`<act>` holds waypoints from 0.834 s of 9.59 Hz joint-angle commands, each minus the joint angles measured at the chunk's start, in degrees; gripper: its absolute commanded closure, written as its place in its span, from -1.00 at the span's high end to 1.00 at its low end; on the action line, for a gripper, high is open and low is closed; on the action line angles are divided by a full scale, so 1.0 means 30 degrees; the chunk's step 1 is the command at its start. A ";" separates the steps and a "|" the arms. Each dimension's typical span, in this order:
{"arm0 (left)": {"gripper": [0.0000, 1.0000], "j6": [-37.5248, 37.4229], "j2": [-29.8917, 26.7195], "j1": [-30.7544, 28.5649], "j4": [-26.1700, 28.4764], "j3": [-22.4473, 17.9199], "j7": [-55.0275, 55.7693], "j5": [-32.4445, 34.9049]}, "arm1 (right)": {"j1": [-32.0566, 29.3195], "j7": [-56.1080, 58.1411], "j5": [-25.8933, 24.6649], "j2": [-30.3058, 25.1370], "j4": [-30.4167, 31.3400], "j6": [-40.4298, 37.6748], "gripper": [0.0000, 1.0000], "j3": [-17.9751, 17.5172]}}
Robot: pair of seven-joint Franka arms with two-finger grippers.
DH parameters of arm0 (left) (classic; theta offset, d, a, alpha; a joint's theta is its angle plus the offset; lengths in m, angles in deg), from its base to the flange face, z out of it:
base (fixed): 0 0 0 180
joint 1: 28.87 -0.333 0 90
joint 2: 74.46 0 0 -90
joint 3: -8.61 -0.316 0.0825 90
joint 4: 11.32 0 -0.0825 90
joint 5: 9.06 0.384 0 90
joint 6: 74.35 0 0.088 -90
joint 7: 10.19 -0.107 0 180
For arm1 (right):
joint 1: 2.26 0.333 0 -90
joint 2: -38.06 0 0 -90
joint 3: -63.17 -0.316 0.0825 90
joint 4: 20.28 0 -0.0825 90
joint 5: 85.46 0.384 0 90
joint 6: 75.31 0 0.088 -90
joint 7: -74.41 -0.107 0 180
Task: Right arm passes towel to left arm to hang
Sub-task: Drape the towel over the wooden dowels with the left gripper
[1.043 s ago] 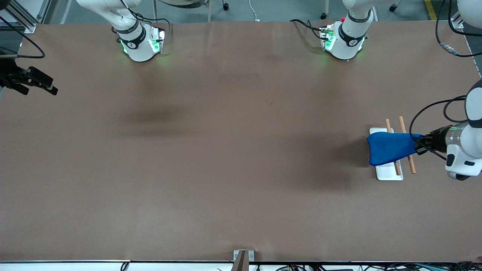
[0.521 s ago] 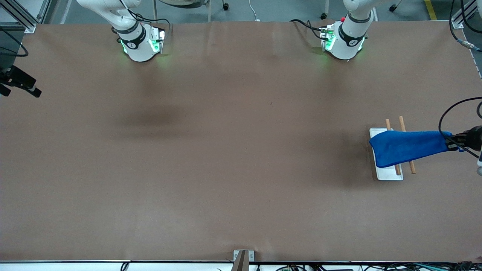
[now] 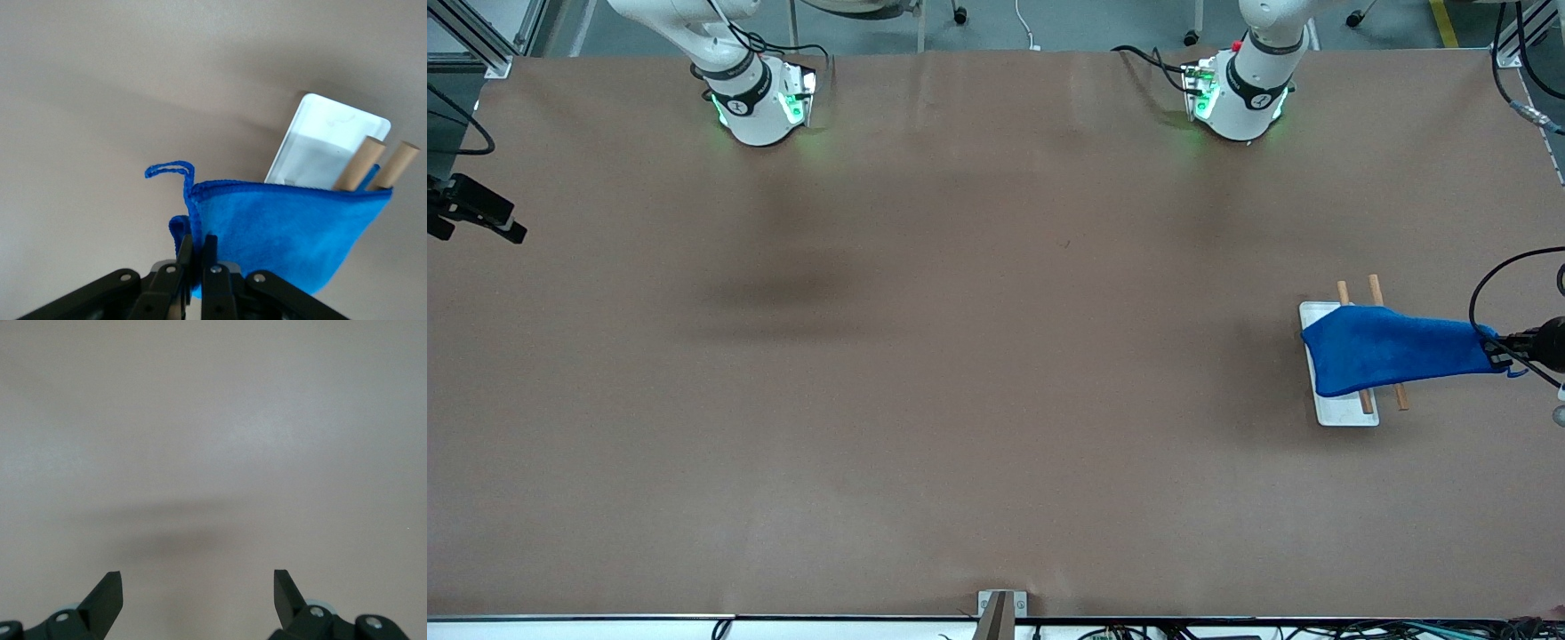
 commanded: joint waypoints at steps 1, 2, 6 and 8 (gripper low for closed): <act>-0.74 0.0787 0.0729 -0.0386 0.0114 0.0160 -0.1102 0.0380 | -0.0246 0.0110 -0.0254 0.0353 -0.0374 -0.0280 1.00 -0.0276; -0.59 0.0818 0.0788 -0.0416 0.0085 0.0160 -0.1396 0.0438 | -0.0188 0.0110 -0.0225 0.0528 -0.0374 -0.0251 1.00 -0.0277; 1.00 0.1227 0.0175 -0.0212 -0.0731 0.0480 -0.2893 0.0585 | -0.0187 0.0110 -0.0224 0.0734 -0.0316 -0.0221 1.00 -0.0277; 1.00 0.1316 -0.1196 -0.0094 -0.1087 0.1940 -0.2835 0.0585 | -0.0245 0.0110 -0.0224 0.0881 -0.0286 -0.0250 1.00 -0.0277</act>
